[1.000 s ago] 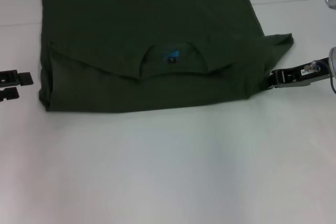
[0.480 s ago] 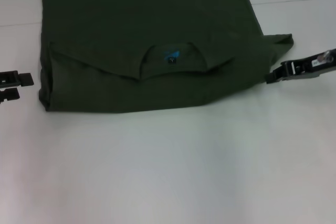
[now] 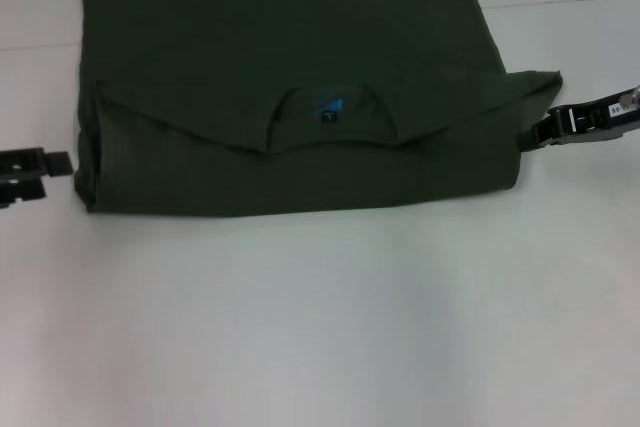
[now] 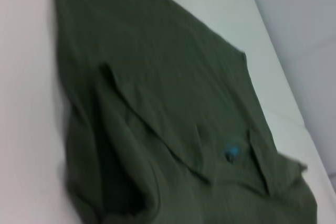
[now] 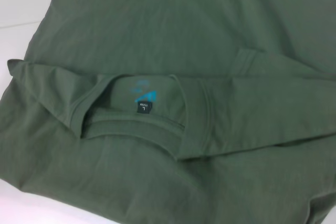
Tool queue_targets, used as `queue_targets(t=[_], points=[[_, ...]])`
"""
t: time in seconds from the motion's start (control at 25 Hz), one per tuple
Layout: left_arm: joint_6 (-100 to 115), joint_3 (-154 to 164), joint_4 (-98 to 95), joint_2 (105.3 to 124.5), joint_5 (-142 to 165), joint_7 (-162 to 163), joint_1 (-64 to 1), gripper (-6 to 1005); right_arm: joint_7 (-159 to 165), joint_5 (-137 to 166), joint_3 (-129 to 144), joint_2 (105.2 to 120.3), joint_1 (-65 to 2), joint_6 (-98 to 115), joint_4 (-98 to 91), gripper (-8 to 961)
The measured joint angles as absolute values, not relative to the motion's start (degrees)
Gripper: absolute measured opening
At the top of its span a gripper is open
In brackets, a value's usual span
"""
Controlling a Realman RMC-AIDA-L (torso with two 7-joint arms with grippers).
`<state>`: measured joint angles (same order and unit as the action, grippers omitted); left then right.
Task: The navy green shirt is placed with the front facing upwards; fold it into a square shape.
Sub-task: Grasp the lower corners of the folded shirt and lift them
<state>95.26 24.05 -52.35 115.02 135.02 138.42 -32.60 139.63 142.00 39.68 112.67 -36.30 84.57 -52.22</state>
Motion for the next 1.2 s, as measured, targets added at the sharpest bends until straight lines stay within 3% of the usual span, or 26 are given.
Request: queue_targets(t=[0.36, 0.64, 0.88, 1.08, 1.2], points=[[86.7, 32.9, -48.7, 116.32, 134.9, 133.1, -33.6, 697, 139.7, 142.0, 39.9, 112.73, -36.5, 84.6, -52.2, 9], [87.3, 29.6, -49.1, 116.2, 134.5, 133.9, -33.4, 701, 140.6, 144.9, 39.7, 111.91, -36.3, 84.9, -52.8, 12], [87.5, 29.2, -49.3, 115.98, 134.6, 134.1, -33.6, 702, 141.3, 151.1, 39.8, 112.13, -36.5, 84.6, -53.9, 14], [87.6, 29.7, -49.3, 115.95, 134.6, 134.1, -33.8, 701, 141.2, 152.2, 39.7, 112.58, -36.7, 84.0, -53.2, 230], [87.5, 29.8, -49.3, 115.94, 134.5, 133.8, -33.9, 700, 141.1, 152.1, 39.8, 112.67, -36.8, 83.5, -52.4, 474]])
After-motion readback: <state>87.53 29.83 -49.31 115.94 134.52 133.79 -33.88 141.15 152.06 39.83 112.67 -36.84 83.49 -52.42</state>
